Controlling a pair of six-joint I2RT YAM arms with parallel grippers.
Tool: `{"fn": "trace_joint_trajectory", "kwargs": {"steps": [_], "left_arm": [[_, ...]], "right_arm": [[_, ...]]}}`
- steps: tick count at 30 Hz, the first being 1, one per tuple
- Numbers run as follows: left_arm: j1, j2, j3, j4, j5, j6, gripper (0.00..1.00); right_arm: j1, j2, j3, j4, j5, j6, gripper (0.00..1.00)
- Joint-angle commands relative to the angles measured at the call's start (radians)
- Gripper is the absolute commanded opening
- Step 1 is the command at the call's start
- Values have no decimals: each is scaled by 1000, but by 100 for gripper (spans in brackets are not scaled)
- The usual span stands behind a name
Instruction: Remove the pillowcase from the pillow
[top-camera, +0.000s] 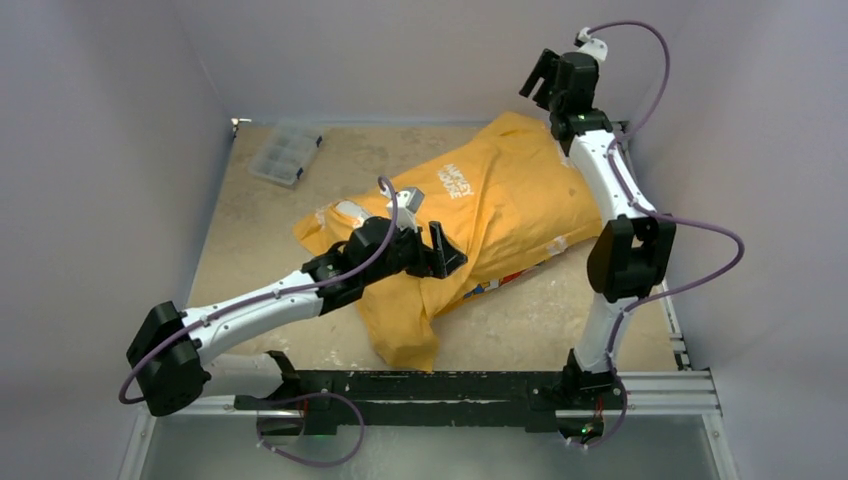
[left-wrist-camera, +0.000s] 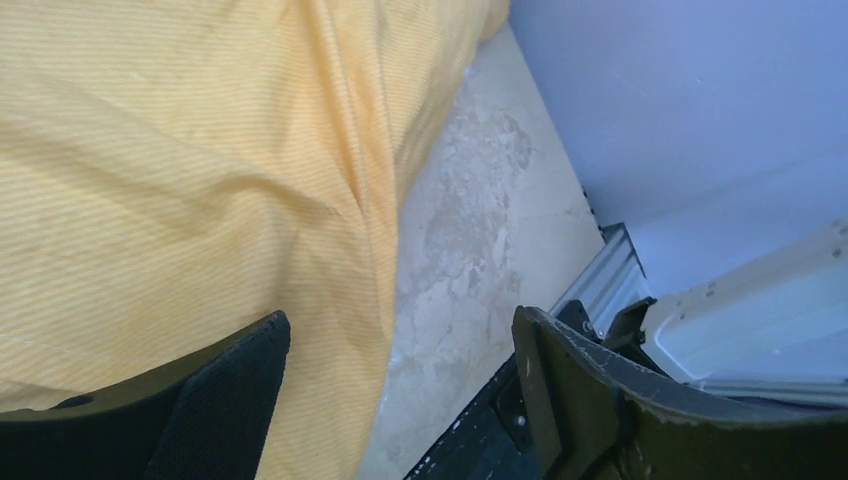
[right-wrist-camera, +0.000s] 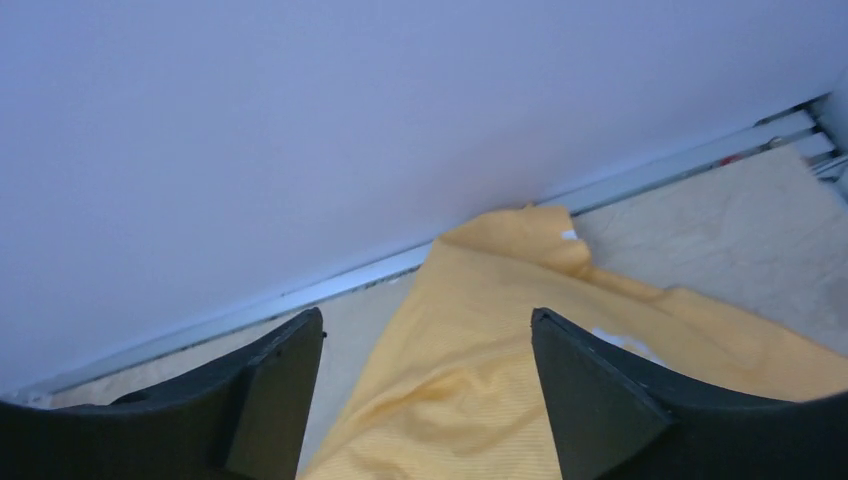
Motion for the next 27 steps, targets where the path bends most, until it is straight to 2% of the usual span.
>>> {"fn": "trace_joint_trajectory", "kwargs": {"steps": [1, 2, 4, 5, 10, 12, 16, 20, 23, 27], "left_arm": [[9, -64, 155, -230, -118, 118, 84], [12, -74, 181, -277, -142, 136, 86], [29, -91, 219, -360, -200, 161, 90], [50, -99, 232, -395, -230, 166, 92], [271, -123, 213, -468, -183, 162, 93], [323, -115, 195, -476, -197, 162, 95], [404, -87, 122, -422, -126, 126, 96], [431, -58, 42, -327, -27, 79, 95], [431, -43, 6, -295, 17, 71, 95], [432, -44, -43, -273, 47, 66, 92]], "right_arm": [[32, -134, -90, 120, 59, -18, 84], [47, -157, -121, 119, 69, -16, 85], [96, -201, -182, 113, 87, -6, 97], [124, -225, -209, 102, 103, 5, 99], [246, -335, -353, 22, 140, 116, 99], [271, -385, -430, -28, 160, 180, 99], [277, -527, -623, -113, 178, 301, 99], [277, -629, -828, -131, 148, 404, 99], [278, -656, -954, -87, 86, 460, 99], [274, -608, -1049, 43, 53, 496, 96]]}}
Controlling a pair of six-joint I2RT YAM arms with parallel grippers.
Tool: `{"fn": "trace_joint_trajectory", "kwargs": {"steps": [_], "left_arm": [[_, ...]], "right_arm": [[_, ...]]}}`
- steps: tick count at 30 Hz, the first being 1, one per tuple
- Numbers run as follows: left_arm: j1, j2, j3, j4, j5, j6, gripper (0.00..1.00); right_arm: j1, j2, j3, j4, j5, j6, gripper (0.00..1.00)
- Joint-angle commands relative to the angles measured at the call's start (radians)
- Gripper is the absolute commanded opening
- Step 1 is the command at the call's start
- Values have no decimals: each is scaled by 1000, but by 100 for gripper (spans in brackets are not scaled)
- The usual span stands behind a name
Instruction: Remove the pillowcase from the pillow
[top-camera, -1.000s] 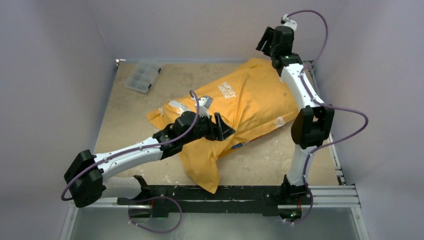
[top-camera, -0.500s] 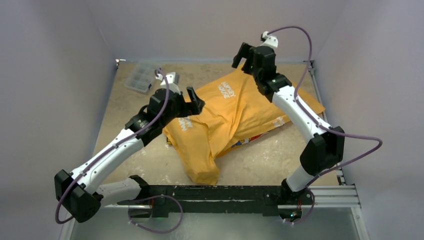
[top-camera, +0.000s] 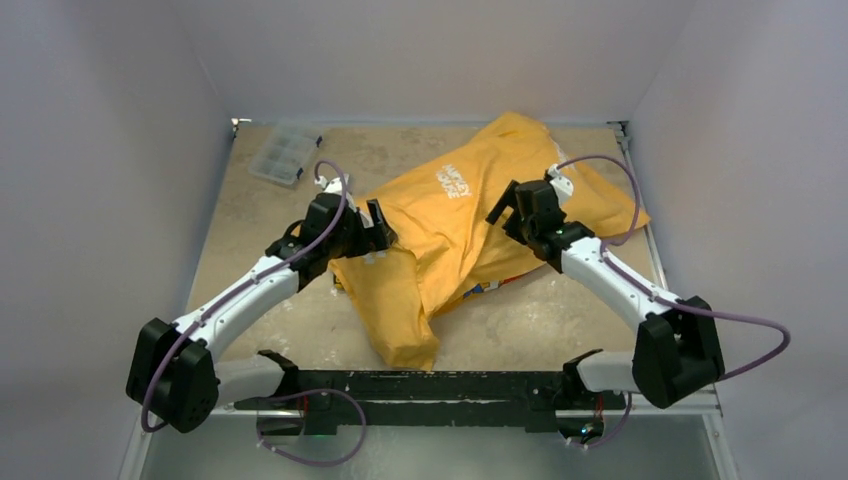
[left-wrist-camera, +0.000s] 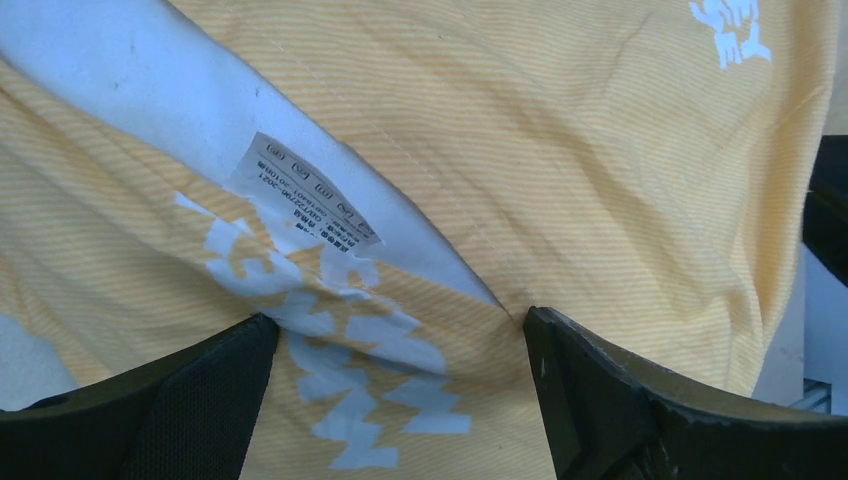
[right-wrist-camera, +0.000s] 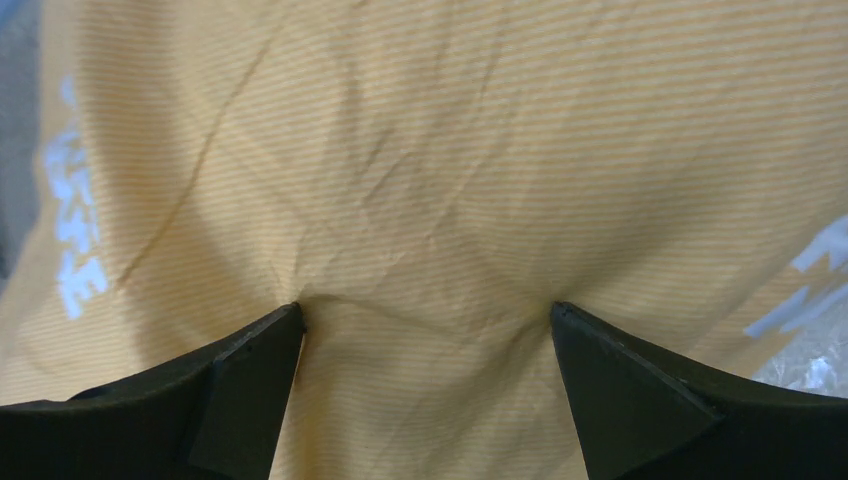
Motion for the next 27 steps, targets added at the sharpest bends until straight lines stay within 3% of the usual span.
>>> {"fn": "trace_joint_trajectory", "kwargs": {"steps": [1, 4, 7, 9, 13, 17, 22, 25, 26, 27], "left_arm": [[4, -12, -46, 83, 89, -31, 90], [3, -27, -93, 103, 137, -39, 80], [2, -67, -128, 113, 174, -45, 73], [2, -109, -145, 110, 186, -44, 73], [2, -176, -148, 85, 194, -41, 77], [2, -228, -145, 59, 187, -44, 79], [2, -243, -147, 33, 156, -53, 80], [2, -247, -145, 17, 116, -67, 80], [3, -252, -148, 21, 101, -76, 80], [2, -257, -153, 31, 90, -89, 81]], "right_arm": [[-1, 57, -72, 162, -45, 89, 91], [-3, 139, -73, 240, -45, 86, 59], [-5, 194, -4, 232, 24, 53, 14], [-6, 214, 76, 186, 139, 19, 0], [-50, 248, 216, 161, 336, -86, 0], [-147, 274, 314, 183, 359, -137, 3], [-172, 346, 383, 161, 325, -109, 23], [-141, 336, 389, 92, 375, -81, 42], [-114, 315, 378, 84, 386, -89, 52], [-83, 285, 366, 83, 390, -103, 70]]}}
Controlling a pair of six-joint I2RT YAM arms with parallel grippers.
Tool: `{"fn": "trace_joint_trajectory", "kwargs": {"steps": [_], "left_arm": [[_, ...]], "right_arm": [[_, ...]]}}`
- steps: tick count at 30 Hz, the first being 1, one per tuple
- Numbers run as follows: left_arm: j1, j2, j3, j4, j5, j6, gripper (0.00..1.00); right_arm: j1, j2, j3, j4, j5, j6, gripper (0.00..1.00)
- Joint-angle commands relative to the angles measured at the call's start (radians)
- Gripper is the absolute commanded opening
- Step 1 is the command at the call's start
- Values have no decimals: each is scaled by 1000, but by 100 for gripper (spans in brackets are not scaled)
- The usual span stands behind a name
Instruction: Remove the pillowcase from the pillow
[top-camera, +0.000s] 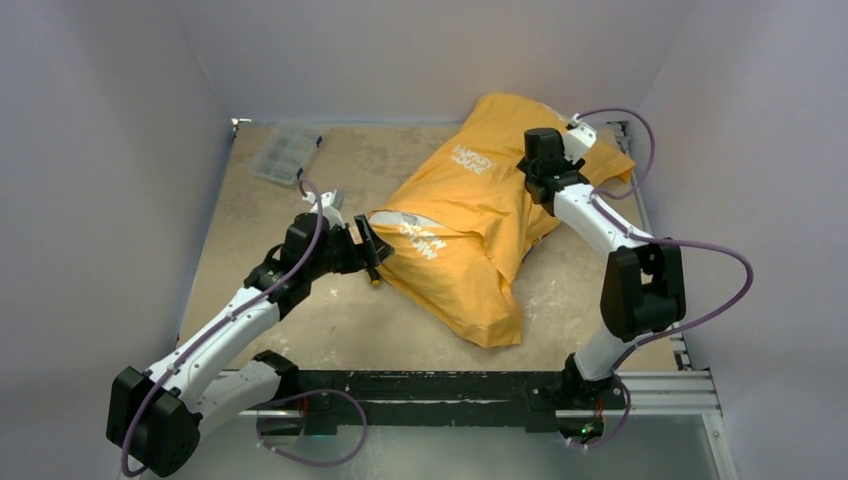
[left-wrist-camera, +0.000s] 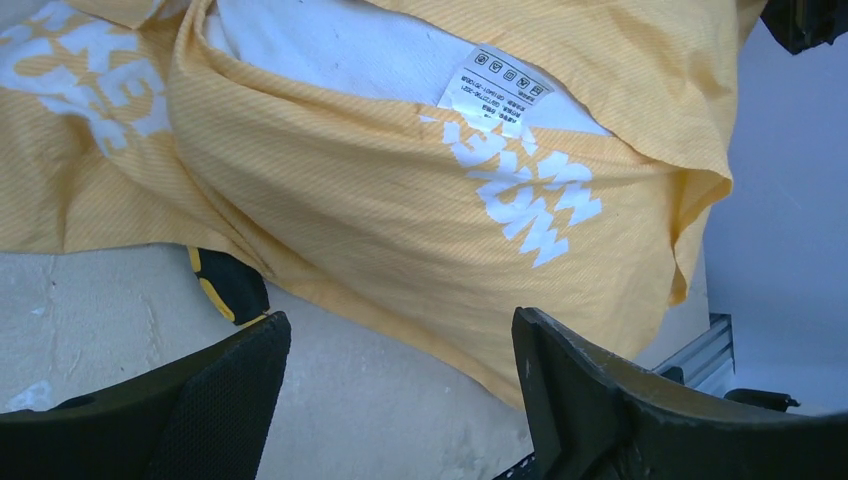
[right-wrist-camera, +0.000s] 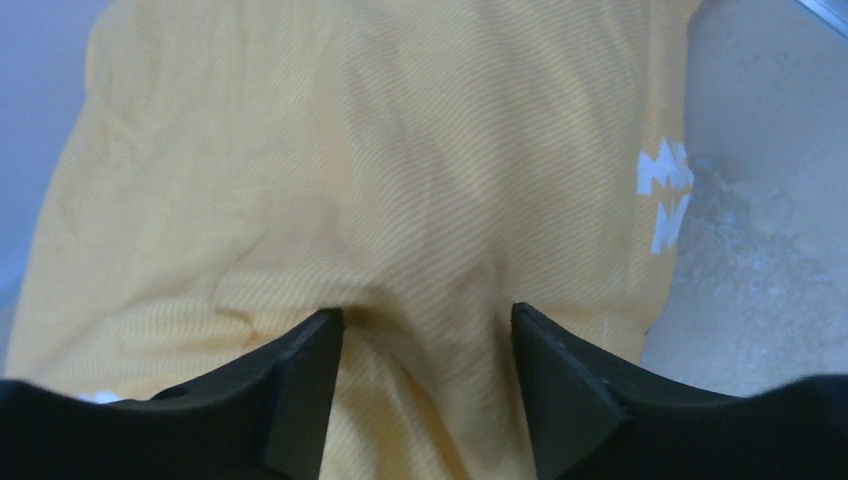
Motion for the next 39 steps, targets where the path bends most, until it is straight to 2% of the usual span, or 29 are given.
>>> {"fn": "trace_joint_trajectory", "kwargs": {"steps": [1, 2, 6, 12, 18, 26, 31, 37, 39], "left_arm": [[-4, -26, -15, 20, -61, -53, 81], [-4, -26, -19, 39, -65, -63, 81], [-4, 8, -8, 84, -98, -100, 81], [-3, 91, 12, 138, -103, -147, 81], [-5, 157, 38, 146, -87, -149, 83], [-2, 244, 98, 187, -243, -214, 85], [-2, 306, 111, 251, -291, -263, 86], [-4, 369, 93, 268, -255, -260, 82], [-3, 354, 49, 278, -247, -257, 77]], "right_arm": [[115, -102, 9, -28, 83, -21, 83], [142, -130, 5, -36, 71, -29, 92], [229, -219, 4, -77, 23, -54, 98], [358, -274, -8, -152, -45, -60, 99], [477, -251, -35, -181, -98, -68, 99], [502, -168, -18, -169, -76, -73, 99], [506, -124, 17, -189, -38, -82, 99], [520, -109, 28, -158, -50, -112, 99], [536, -102, 42, -144, -50, -142, 99]]}}
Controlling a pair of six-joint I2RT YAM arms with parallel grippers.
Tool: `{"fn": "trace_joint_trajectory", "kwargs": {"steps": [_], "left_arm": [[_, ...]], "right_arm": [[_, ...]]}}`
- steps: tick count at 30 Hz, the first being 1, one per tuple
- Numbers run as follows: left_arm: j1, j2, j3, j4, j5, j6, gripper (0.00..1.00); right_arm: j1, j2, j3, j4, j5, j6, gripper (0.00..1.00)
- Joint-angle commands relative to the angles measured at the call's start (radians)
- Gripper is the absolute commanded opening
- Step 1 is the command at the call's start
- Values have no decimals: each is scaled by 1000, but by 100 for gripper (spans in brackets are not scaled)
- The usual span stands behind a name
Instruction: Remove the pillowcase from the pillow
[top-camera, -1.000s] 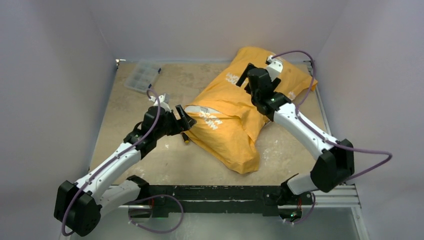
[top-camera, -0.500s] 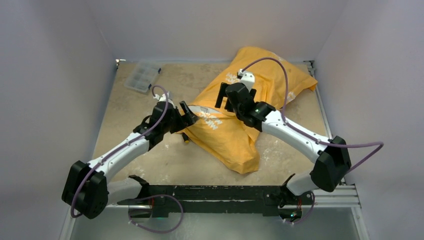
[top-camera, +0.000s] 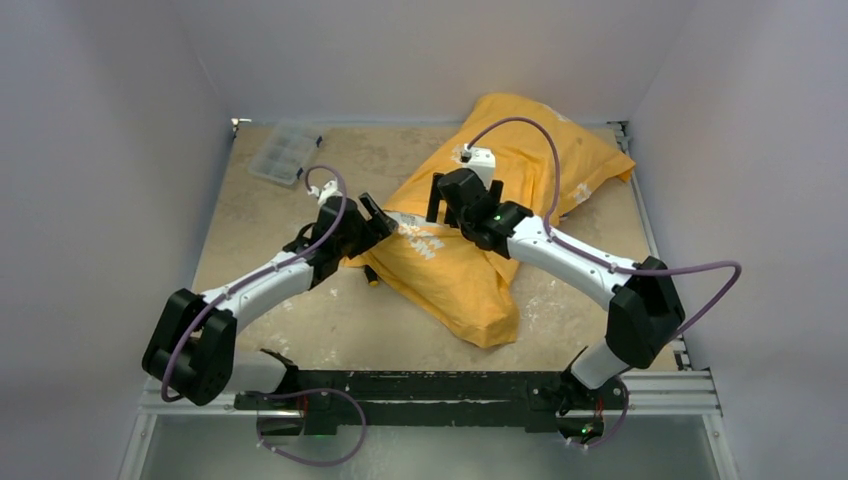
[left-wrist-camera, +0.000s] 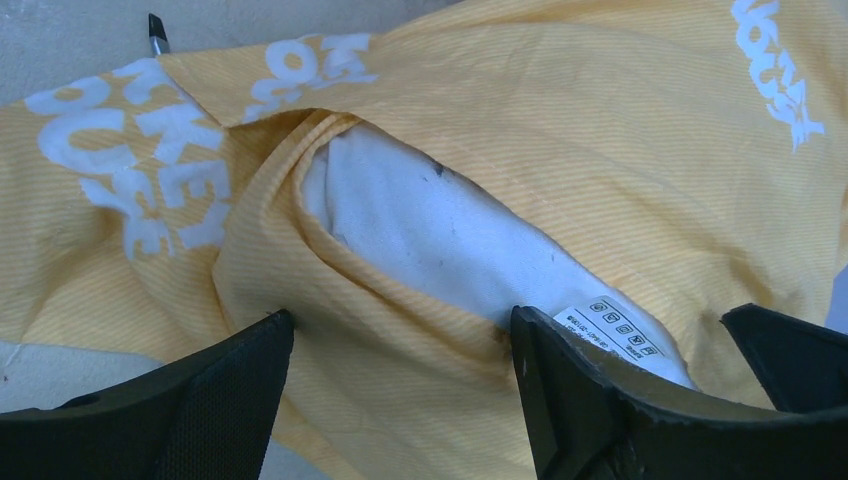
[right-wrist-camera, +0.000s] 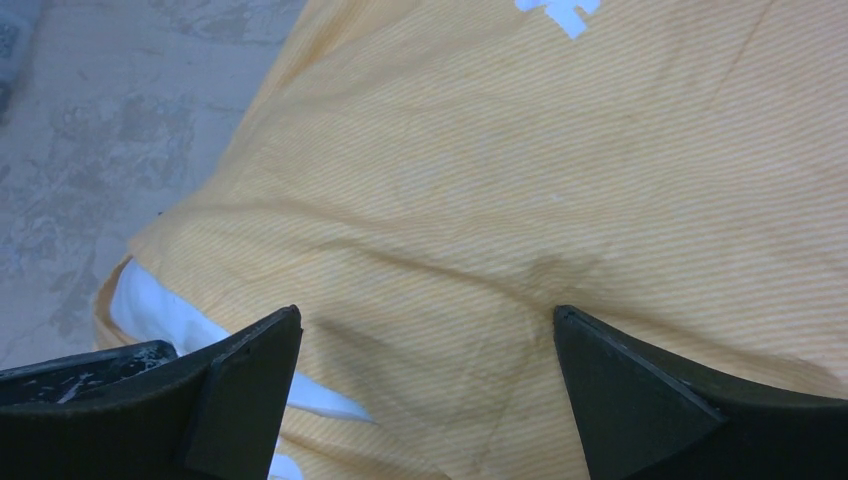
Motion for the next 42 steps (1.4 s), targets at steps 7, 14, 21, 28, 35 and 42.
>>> {"fn": "trace_joint_trajectory", "kwargs": {"steps": [7, 14, 21, 28, 35, 42], "left_arm": [[-3, -84, -133, 65, 3, -5, 51], [-2, -118, -186, 90, 12, -1, 24], [-1, -121, -227, 117, 9, 3, 0], [-1, -133, -301, 177, 15, -22, 0], [-1, -162, -338, 190, 13, -31, 0], [-1, -182, -380, 207, 14, -39, 0]], "right_arm": [[100, 103, 185, 24, 57, -151, 99], [122, 234, 228, 17, 53, -193, 99], [132, 306, 217, 18, 45, -241, 99], [206, 313, 258, 4, 30, -265, 99], [232, 394, 273, -36, 73, -241, 99], [209, 495, 210, -30, 122, -174, 99]]}}
